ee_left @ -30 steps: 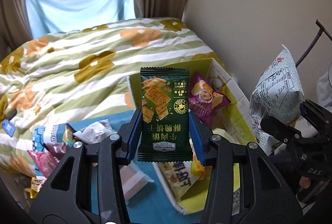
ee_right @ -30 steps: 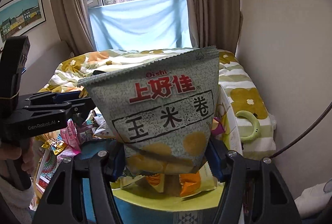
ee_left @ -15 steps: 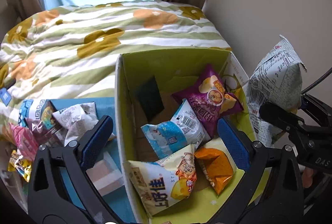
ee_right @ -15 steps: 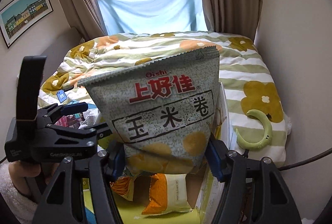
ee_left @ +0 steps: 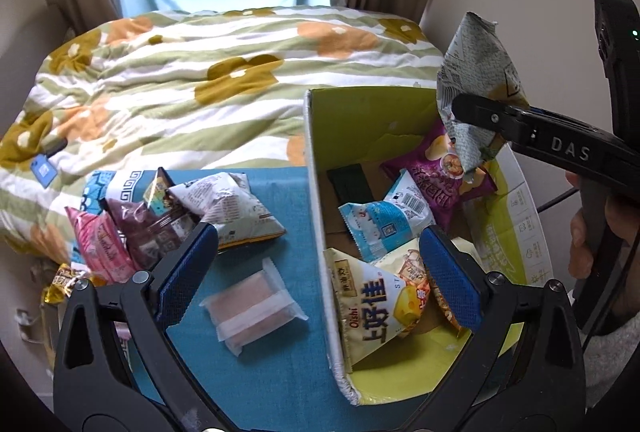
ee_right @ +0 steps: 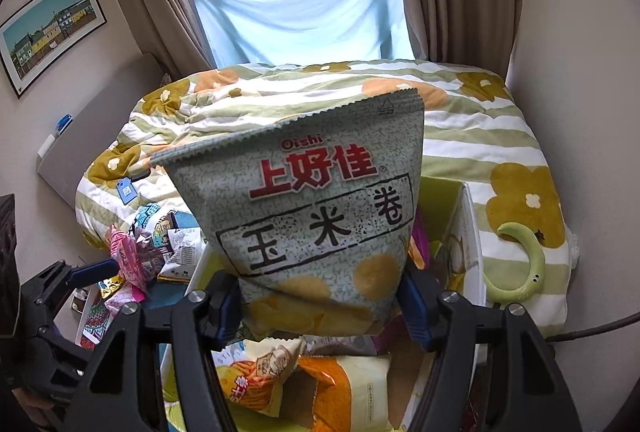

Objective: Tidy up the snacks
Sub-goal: 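Withdraw both tools from the box back over the table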

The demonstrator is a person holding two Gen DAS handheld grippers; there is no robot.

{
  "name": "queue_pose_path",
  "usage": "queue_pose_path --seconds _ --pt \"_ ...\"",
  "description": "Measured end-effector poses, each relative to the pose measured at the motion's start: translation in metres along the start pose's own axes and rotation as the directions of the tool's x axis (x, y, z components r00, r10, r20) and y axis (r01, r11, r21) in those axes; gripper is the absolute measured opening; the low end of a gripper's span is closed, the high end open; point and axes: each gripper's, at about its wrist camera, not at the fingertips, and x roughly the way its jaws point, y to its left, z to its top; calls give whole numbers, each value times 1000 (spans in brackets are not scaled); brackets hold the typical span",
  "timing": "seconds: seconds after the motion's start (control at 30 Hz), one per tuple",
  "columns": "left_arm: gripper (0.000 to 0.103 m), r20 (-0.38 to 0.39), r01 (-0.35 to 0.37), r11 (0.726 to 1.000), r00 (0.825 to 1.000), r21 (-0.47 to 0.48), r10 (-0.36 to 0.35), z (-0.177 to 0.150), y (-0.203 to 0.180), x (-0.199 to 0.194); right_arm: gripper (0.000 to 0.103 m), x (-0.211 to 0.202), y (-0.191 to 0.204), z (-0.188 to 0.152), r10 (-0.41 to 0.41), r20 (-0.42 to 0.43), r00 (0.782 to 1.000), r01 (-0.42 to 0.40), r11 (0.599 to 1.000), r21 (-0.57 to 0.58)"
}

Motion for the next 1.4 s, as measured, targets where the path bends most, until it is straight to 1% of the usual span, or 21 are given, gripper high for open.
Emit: queue_pose_path --seconds 0.1,0.13,0.17,0.2,0.23,0.27,0.37,0.43,0.5,0.57,0.7,0.8,0.87,0.93,1.17,1.23,1.4 --pt "100 1 -10 1000 1000 -27 10 1 10 -2 64 20 8 11 28 19 999 -28 1000 7" --pt "100 -1 -14 999 1000 -32 14 1 12 -2 70 26 9 13 30 35 999 -30 999 14" --pt "100 -4 -19 999 1000 -34 18 0 13 -1 88 33 10 14 29 45 999 -30 999 20" --pt "100 -7 -23 999 1000 -35 23 -1 14 -1 97 40 12 13 28 40 999 -29 999 21" --pt "100 -11 -25 999 1000 -35 25 -3 13 -1 103 44 13 12 24 26 999 -24 1000 18" --pt "100 -15 -25 999 1000 -33 24 -5 13 1 103 46 14 9 20 14 1000 -20 1000 13" --pt "100 -27 -24 999 999 -32 23 -10 9 4 103 40 14 -7 13 21 1000 -13 1000 -16" --pt "100 -29 -17 999 999 -33 16 -10 6 6 103 38 11 -15 0 -3 1000 0 999 -35" --pt "100 -24 -15 999 1000 -32 14 -9 3 6 103 32 8 -20 -7 -8 1000 7 999 -42" --pt "100 -11 -22 999 1000 -29 21 -7 0 3 103 27 6 -22 1 -16 1000 -2 999 -44" --pt "100 7 -44 999 999 -28 44 -8 -4 -5 103 16 6 -20 -24 -16 1000 23 998 -66" --pt "100 2 -62 997 998 -36 62 -12 -2 -10 103 5 6 -16 -20 -19 1000 19 997 -70" --pt "100 9 -63 997 998 -40 63 -14 0 -18 103 -5 5 -16 -9 -1 1000 9 998 -67" --pt "100 23 -69 997 997 -36 70 -16 2 -28 103 -18 9 -16 -14 23 1000 16 997 -72" --pt "100 121 -54 999 991 -7 54 -23 11 -74 103 -66 32 -24 -57 99 994 65 994 -88" --pt "100 155 -49 999 987 7 47 -27 18 -89 103 -81 41 -28 -87 120 989 97 992 -80" --pt "100 206 -38 997 978 62 25 -43 37 -123 103 -119 76 -50 -174 190 966 185 982 -41"
